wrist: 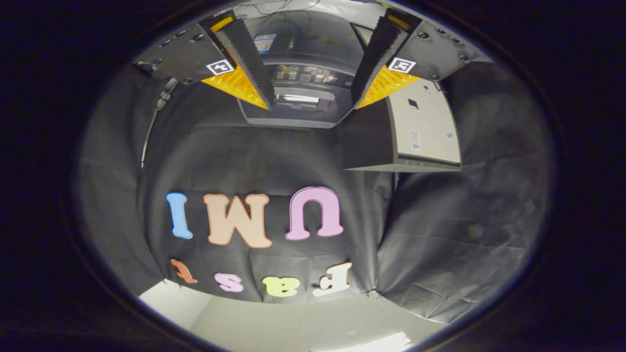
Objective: Put the clothes into the washing machine and then close the washing machine lid.
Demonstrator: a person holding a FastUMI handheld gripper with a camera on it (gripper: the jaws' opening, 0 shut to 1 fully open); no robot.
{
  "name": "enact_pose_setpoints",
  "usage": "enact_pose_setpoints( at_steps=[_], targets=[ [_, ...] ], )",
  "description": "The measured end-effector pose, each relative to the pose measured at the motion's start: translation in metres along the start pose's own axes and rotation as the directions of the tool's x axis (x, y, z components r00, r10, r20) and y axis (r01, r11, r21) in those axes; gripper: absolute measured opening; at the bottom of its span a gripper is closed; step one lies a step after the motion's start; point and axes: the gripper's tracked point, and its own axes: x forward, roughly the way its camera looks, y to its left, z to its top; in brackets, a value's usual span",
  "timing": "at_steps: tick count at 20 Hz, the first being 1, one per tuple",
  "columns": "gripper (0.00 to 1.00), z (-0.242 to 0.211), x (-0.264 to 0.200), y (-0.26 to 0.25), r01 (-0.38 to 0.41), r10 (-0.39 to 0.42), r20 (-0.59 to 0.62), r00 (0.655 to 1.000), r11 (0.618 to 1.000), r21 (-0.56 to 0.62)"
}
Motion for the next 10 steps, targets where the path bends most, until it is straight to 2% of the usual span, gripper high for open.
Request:
enact_pose_setpoints(
  at_steps=[3, 5, 7, 10],
  targets=[
    [0.98, 0.008, -0.005, -0.002, -0.009, 0.008, 0.024, 1.000, 1.000, 0.004],
    [0.98, 0.017, -0.008, -0.017, 0.022, -0.026, 0.053, 0.998, 0.997, 0.073],
    [0.98, 0.022, -0.007, -0.022, 0.021, -0.031, 0.071, 0.997, 0.991, 0.135],
    [0.98, 0.021, -0.011, -0.035, 0.045, -0.054, 0.080, 0.995, 0.993, 0.111]
  ],
)
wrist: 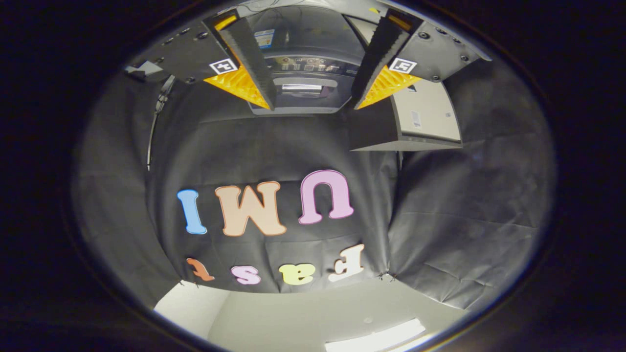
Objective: Put the clothes into the washing machine and then close the washing machine lid.
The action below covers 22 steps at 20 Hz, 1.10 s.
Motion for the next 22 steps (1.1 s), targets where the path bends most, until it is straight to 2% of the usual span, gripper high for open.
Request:
enact_pose_setpoints(
  at_steps=[2, 4, 7, 12, 22],
  targets=[
    [0.98, -0.002, 0.002, -0.015, 0.016, -0.016, -0.001, 1.000, 1.000, -0.018],
    [0.98, -0.002, 0.005, -0.032, 0.042, -0.042, 0.017, 0.999, 0.999, 0.021],
    [0.98, 0.004, 0.002, -0.033, 0.032, -0.037, 0.055, 0.998, 0.996, 0.084],
    [0.97, 0.008, -0.001, -0.021, 0.030, -0.030, 0.080, 0.996, 1.000, 0.000],
    [0.97, -0.010, -0.001, 0.028, -0.070, 0.071, 0.022, 0.997, 0.996, -0.046]
  ],
)
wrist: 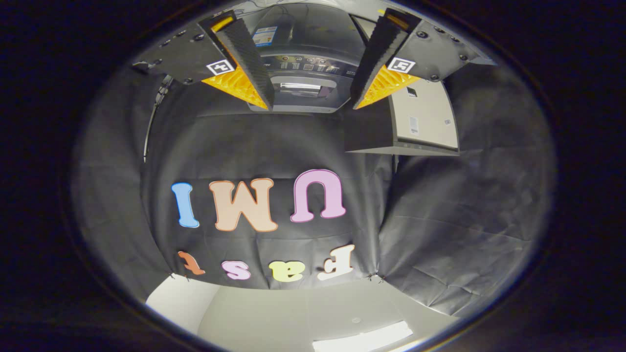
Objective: Put the clothes into the washing machine and then close the washing machine lid.
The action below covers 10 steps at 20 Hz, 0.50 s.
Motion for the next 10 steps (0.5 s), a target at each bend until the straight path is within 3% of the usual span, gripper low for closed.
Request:
enact_pose_setpoints(
  at_steps=[10],
  targets=[
    [0.99, -0.0053, 0.0001, -0.0028, 0.013, -0.013, -0.015, 1.000, 1.000, -0.001]
  ],
)
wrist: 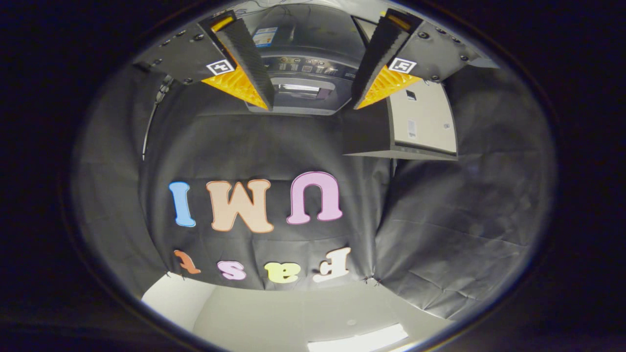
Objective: Put the clothes into the washing machine and then close the washing machine lid.
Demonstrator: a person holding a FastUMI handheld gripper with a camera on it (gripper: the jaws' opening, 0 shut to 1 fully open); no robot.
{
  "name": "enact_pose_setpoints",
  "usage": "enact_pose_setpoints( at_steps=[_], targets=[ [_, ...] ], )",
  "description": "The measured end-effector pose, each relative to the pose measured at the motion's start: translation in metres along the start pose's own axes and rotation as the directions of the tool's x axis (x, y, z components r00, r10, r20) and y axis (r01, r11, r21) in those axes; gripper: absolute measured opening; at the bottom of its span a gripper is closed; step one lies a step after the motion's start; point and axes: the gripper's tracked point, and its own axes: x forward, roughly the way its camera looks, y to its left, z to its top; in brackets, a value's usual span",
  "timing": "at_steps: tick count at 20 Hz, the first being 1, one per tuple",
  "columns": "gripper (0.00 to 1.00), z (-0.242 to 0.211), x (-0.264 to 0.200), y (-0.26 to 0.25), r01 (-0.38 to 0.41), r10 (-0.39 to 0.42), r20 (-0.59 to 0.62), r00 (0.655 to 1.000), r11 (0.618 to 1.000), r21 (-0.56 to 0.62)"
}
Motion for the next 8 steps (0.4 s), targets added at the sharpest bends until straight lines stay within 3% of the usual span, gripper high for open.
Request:
enact_pose_setpoints(
  at_steps=[8],
  targets=[
    [0.99, 0.0011, 0.0010, -0.0047, 0.014, -0.015, 0.012, 1.000, 1.000, 0.007]
  ],
)
